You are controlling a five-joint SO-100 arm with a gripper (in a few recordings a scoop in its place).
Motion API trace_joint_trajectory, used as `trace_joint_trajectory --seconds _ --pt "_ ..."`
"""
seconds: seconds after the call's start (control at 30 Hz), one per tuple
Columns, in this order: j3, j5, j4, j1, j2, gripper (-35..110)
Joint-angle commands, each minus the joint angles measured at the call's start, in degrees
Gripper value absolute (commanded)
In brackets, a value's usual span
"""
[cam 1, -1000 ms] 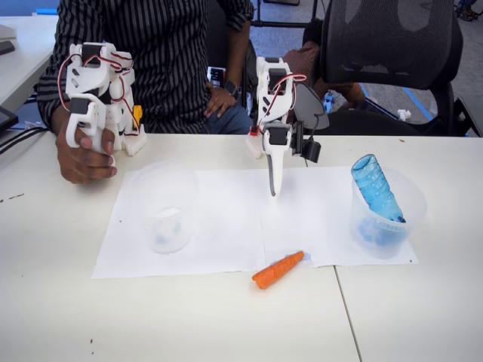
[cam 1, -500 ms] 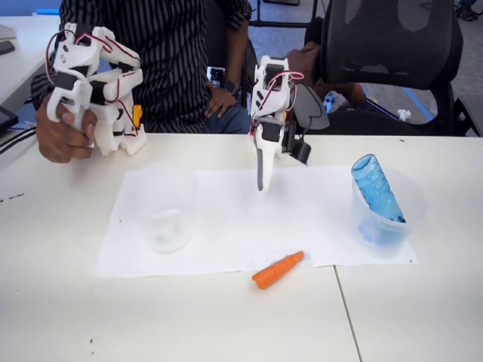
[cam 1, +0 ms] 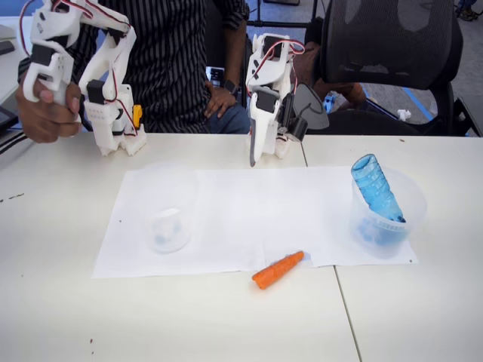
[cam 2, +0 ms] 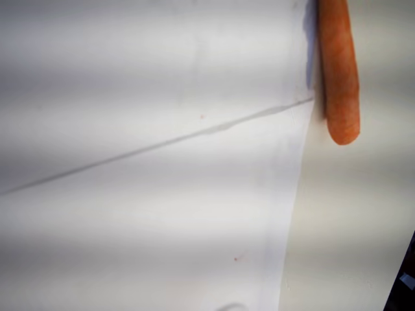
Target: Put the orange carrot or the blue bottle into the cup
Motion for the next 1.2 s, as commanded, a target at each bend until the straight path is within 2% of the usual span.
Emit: trace_joint_trajectory --seconds 0.0,0.37,0.63,0.97,1.17 --pt "-18.11 -1.76 1.49 0.44 -17.84 33" --pt "-53.96 -20.39 20.3 -0.26 -44.47 33" --pt "-75.23 -29.71 30.06 -0.26 -60.82 33" --pt "-98.44 -31.03 34.89 -0.44 -84.46 34" --pt "-103.36 -30.94 34.89 -3.25 -91.76 34"
